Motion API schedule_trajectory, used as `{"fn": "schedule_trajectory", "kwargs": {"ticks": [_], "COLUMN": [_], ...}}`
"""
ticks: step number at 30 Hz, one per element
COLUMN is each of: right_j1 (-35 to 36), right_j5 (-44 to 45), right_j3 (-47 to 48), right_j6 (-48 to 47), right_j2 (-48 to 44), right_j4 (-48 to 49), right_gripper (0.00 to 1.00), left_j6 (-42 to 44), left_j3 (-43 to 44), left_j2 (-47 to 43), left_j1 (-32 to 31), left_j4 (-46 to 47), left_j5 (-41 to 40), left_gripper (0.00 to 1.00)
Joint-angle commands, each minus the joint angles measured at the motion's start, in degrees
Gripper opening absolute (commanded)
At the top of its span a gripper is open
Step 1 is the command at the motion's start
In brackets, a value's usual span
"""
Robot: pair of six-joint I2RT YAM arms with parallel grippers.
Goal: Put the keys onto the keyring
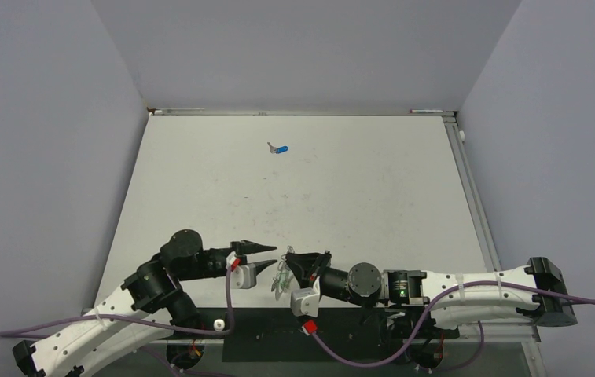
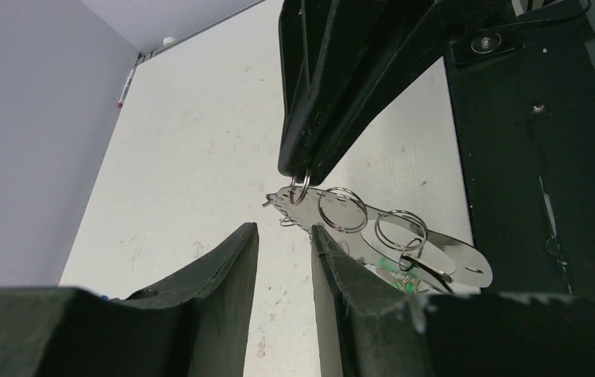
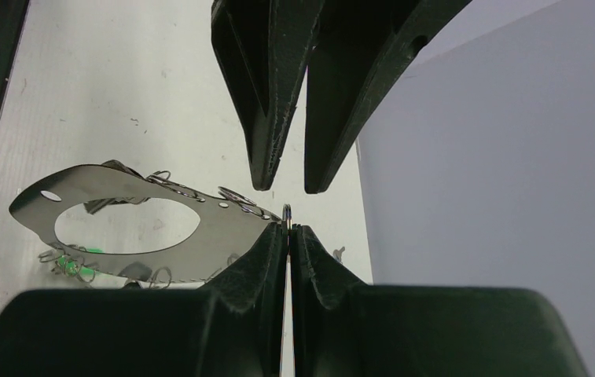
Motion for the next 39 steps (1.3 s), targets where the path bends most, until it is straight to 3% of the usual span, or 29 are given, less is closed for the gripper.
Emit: {"fn": "schedule_trajectory", "kwargs": {"ticks": [1, 9, 31, 39], "right_j1": [0.5, 0.5, -2.1, -2.9], "right_j5": [-1.1, -1.4, -2.8, -4.6], "right_j3": [0.8, 1.2, 2.3, 2.2], "right_j6": [0.9, 1.2, 1.9, 2.6], "right_j2": [-1.3, -0.3, 3.9, 4.5], "right_j4": [3.8, 4.5, 9.1, 10.4], "right_gripper": [0.05, 0.05, 0.05, 0.05], "left_j6": [-0.1, -0.7, -0.8, -0.9], "left_j3": [-0.1, -1.0, -2.6, -2.7], "left_j2": [1.0, 1.3, 1.6, 2.0], "left_j1": [-0.2, -0.3, -0.3, -0.3], "left_j4": [5.1, 7.1, 8.4, 8.6], "left_j5": [0.3, 1.5, 2.9, 3.4], "left_gripper": [0.28, 0.23, 0.24, 0.1]}}
